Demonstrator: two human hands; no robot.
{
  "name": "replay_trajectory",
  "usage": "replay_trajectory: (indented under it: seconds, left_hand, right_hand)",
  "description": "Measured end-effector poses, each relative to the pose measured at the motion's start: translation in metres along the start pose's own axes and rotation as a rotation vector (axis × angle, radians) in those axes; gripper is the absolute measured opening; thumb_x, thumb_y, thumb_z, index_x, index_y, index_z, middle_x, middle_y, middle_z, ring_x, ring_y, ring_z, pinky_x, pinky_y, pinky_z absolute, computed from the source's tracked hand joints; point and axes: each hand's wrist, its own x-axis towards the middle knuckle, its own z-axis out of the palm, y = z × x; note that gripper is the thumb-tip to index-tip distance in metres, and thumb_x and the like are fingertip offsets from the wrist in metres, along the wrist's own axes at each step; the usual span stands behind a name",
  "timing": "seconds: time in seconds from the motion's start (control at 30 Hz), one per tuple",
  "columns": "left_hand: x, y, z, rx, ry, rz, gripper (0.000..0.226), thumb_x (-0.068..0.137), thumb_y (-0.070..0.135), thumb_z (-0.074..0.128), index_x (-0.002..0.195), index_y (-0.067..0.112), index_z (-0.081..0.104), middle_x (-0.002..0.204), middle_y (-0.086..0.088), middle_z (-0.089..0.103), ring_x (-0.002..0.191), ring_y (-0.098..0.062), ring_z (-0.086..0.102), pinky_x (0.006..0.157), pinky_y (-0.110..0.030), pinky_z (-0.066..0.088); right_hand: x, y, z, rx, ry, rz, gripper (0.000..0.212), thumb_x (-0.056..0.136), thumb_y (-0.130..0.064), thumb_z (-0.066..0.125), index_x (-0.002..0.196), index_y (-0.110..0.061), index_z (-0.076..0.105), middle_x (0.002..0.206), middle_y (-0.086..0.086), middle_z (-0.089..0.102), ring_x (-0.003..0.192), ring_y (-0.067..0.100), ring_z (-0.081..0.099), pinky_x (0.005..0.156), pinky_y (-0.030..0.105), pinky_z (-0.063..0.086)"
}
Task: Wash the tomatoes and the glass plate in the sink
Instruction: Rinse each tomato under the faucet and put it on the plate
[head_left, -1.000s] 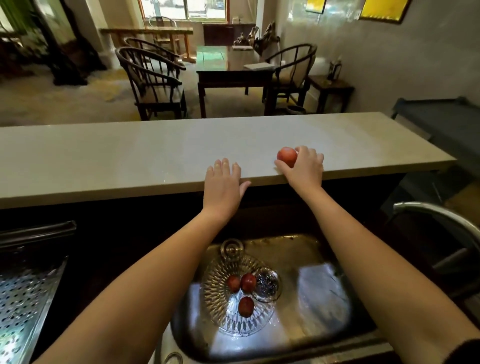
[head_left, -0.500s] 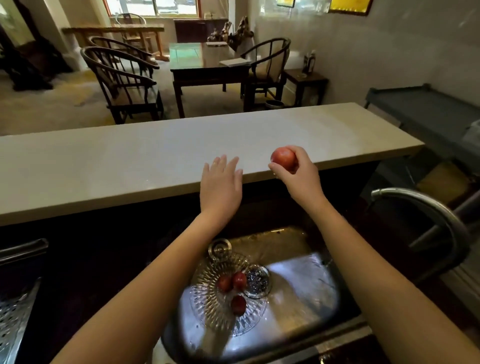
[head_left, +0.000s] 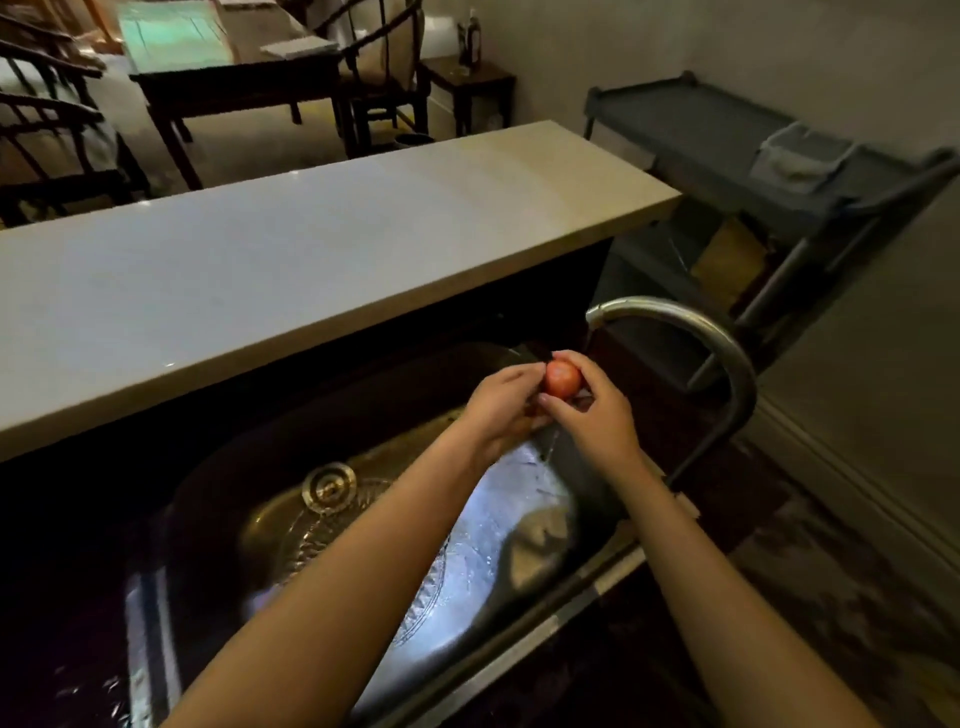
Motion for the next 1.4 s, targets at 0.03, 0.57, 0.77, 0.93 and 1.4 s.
replay_trajectory:
  seconds: [0.03, 0.57, 0.77, 0.93, 1.4]
  left_hand:
    - [0.006, -0.006, 0.005, -0.024, -0.014, -0.011, 0.034, 0.096, 0.021, 0.048, 0.125, 0.004, 0.055, 0.101, -0.015, 0.062, 0.085, -0.019, 0.063, 0.072, -0.026, 0.057]
    - [0.047, -0.024, 0.038, -0.073, -0.039, -0.004, 0.027, 0.096, 0.024, 0.047, 0.12, 0.014, 0.056, 0.127, -0.021, 0.055, 0.11, -0.03, 0.059, 0.088, -0.035, 0.053]
    - [0.057, -0.019, 0.046, -0.111, -0.075, -0.043, 0.009, 0.096, 0.025, 0.048, 0.102, 0.018, 0.047, 0.108, -0.016, 0.055, 0.074, -0.019, 0.063, 0.062, -0.026, 0.057]
    - [0.064, -0.014, 0.053, -0.194, -0.063, -0.075, 0.016, 0.098, 0.032, 0.042, 0.101, 0.017, 0.047, 0.087, -0.007, 0.057, 0.063, -0.014, 0.058, 0.055, -0.026, 0.052]
    - [0.07, -0.009, 0.052, 0.282, 0.058, 0.211, 0.028, 0.1, 0.032, 0.034, 0.097, 0.009, 0.048, 0.069, -0.003, 0.049, 0.052, -0.008, 0.047, 0.043, -0.018, 0.038]
  right_hand:
    - [0.001, 0.006, -0.004, 0.014, 0.006, 0.004, 0.049, 0.078, -0.012, 0.072, 0.122, -0.026, 0.055, 0.121, -0.003, 0.058, 0.11, 0.009, 0.056, 0.087, 0.009, 0.046]
    - [0.022, 0.031, -0.021, 0.207, 0.046, 0.165, 0.048, 0.082, -0.008, 0.067, 0.111, -0.044, 0.052, 0.101, -0.023, 0.053, 0.09, -0.005, 0.055, 0.076, 0.015, 0.05]
    - [0.027, 0.033, -0.021, 0.183, -0.057, 0.153, 0.052, 0.088, -0.015, 0.059, 0.132, -0.035, 0.042, 0.121, -0.012, 0.049, 0.097, -0.001, 0.052, 0.072, 0.011, 0.046]
    - [0.032, 0.028, -0.026, 0.327, -0.095, 0.215, 0.021, 0.093, -0.041, 0.047, 0.106, -0.057, 0.05, 0.105, -0.027, 0.054, 0.095, -0.008, 0.055, 0.064, 0.007, 0.048]
    - [0.042, 0.017, -0.005, 0.179, 0.099, 0.248, 0.034, 0.095, -0.049, 0.032, 0.112, -0.028, 0.053, 0.098, -0.001, 0.06, 0.089, 0.014, 0.061, 0.066, 0.026, 0.048]
